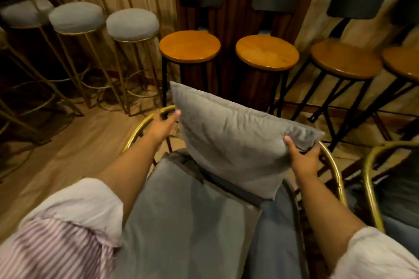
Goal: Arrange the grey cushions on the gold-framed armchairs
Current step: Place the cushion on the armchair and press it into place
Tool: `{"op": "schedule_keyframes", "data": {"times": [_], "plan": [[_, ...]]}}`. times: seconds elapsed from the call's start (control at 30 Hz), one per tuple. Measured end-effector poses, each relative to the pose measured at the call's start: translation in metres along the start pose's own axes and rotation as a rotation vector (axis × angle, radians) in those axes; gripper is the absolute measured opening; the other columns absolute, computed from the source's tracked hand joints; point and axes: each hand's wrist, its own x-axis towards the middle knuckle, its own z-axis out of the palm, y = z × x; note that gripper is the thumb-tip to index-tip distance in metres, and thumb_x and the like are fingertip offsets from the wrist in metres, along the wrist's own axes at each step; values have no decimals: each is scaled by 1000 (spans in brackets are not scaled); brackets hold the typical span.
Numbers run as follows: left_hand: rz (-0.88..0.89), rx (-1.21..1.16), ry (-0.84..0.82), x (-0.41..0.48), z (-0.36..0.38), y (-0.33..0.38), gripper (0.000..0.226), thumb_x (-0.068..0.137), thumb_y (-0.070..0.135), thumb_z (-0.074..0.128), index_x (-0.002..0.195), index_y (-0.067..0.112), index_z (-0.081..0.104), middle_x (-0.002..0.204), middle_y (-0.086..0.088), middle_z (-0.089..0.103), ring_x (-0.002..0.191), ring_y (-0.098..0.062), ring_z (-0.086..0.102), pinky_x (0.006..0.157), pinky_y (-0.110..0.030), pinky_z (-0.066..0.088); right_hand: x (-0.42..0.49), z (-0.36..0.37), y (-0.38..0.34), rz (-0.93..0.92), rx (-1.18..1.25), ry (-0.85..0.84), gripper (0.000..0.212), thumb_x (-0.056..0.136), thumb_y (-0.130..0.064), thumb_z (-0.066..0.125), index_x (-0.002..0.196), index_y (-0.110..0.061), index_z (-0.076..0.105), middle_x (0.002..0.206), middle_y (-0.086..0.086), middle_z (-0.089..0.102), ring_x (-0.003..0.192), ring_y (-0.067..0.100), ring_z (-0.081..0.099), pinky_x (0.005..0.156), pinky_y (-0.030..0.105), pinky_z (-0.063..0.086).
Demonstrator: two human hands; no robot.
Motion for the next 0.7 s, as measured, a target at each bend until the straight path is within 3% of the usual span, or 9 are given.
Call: {"op": "schedule_keyframes", "data": {"times": [0.17, 0.3, 0.4, 0.43, 0.53, 0.6, 0.7], "plan": [[61, -54, -125, 69, 21, 33, 120, 61, 61, 74, 152, 27, 3, 160, -6, 20, 143, -32, 28, 112, -50, 32, 13, 9, 21, 32, 15, -7, 90, 87, -39, 60, 150, -22, -3, 156, 7, 25, 141, 26, 27, 111, 34, 23], [13, 101, -180, 100, 43, 6, 115, 65, 58, 73, 152, 24, 7, 160, -5, 19, 145, -31, 24, 114, -49, 27, 16, 16, 41, 26, 41, 40, 88, 87, -45, 55, 150, -21, -2, 156, 7, 23, 142, 27, 26, 110, 32, 23], [-54, 28, -225, 106, 49, -32, 107, 69, 61, 67, 151, 30, 6, 159, -6, 18, 144, -36, 23, 113, -56, 27, 6, 19, 50, 98, 110, -50, 112, 67, -65, 65, 150, -19, 5, 149, 4, 31, 136, 22, 32, 109, 32, 25], [-66, -14, -235, 105, 48, -40, 111, 65, 63, 68, 151, 31, 6, 159, -6, 19, 143, -36, 24, 112, -58, 26, 3, 18, 54, 140, 88, -99, 111, 66, -57, 72, 149, -14, 13, 144, 5, 36, 133, 22, 35, 107, 33, 29], [-49, -68, -242, 99, 46, -49, 124, 51, 71, 68, 151, 32, 5, 159, -4, 19, 144, -36, 23, 111, -61, 24, -10, 16, 53, 193, 1, -231, 72, 77, -1, 71, 139, -1, 34, 131, 7, 46, 129, 27, 42, 97, 28, 36], [-45, -95, -217, 91, 45, -47, 131, 45, 74, 69, 151, 32, 6, 159, -4, 19, 144, -35, 22, 113, -60, 23, -18, 15, 46, 178, -4, -213, 70, 75, 7, 70, 137, -1, 37, 123, 3, 45, 122, 21, 43, 96, 27, 37], [0, -148, -137, 76, 44, -36, 109, 66, 60, 70, 151, 31, 8, 159, -5, 20, 144, -34, 23, 115, -56, 23, -25, 10, 35, 86, 33, -159, 80, 71, -5, 78, 139, -7, 35, 122, -3, 43, 118, 14, 41, 91, 20, 39]]}}
